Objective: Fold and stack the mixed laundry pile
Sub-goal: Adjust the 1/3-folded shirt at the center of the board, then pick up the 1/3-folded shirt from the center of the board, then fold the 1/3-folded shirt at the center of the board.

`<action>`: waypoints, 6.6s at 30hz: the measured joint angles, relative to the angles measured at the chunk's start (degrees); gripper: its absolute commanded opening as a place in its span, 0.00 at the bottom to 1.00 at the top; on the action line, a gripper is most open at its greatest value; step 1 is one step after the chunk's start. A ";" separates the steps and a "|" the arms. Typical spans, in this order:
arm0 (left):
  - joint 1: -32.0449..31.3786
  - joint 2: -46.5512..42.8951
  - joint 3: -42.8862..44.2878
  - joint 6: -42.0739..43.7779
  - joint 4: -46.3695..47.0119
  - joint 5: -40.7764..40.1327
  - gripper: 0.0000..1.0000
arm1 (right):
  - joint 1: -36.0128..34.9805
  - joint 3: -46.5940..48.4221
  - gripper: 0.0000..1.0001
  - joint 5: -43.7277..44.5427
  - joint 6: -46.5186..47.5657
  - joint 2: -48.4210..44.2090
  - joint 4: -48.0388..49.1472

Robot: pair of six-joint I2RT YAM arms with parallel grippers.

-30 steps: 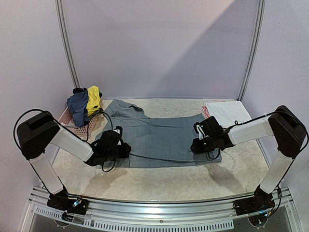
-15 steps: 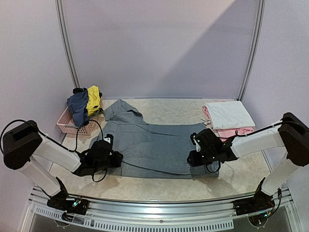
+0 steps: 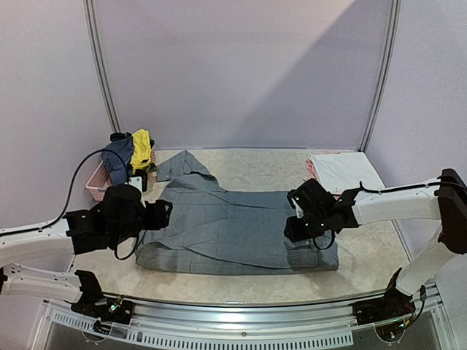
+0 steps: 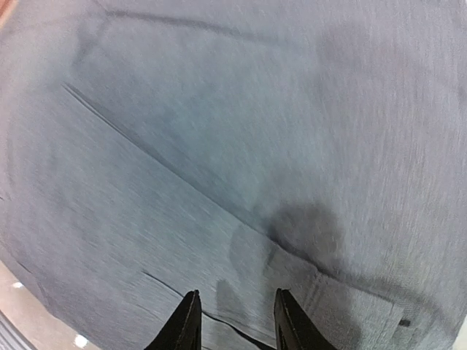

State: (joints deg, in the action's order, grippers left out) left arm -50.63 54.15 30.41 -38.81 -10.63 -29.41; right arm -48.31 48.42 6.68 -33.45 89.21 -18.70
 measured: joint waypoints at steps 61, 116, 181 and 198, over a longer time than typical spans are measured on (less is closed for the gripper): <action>37.05 59.06 41.99 27.28 -6.34 37.29 0.00 | 0.00 0.55 0.43 0.98 3.98 -6.67 -1.79; 36.68 53.59 38.97 27.61 -6.16 27.43 0.00 | 28.59 53.51 0.47 -11.91 12.61 42.77 -13.18; 36.68 46.05 40.79 28.63 -13.14 33.05 0.00 | 30.73 28.48 0.00 -22.25 16.39 19.08 -6.51; 35.30 40.19 31.69 26.62 -13.25 32.57 0.00 | 29.70 17.53 0.01 -23.93 14.45 10.73 -2.95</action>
State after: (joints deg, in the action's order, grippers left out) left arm -15.33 94.35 62.11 -12.19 -23.88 3.16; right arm -18.61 65.95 -17.26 -19.00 99.94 -21.65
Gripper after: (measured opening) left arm 0.016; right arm 0.021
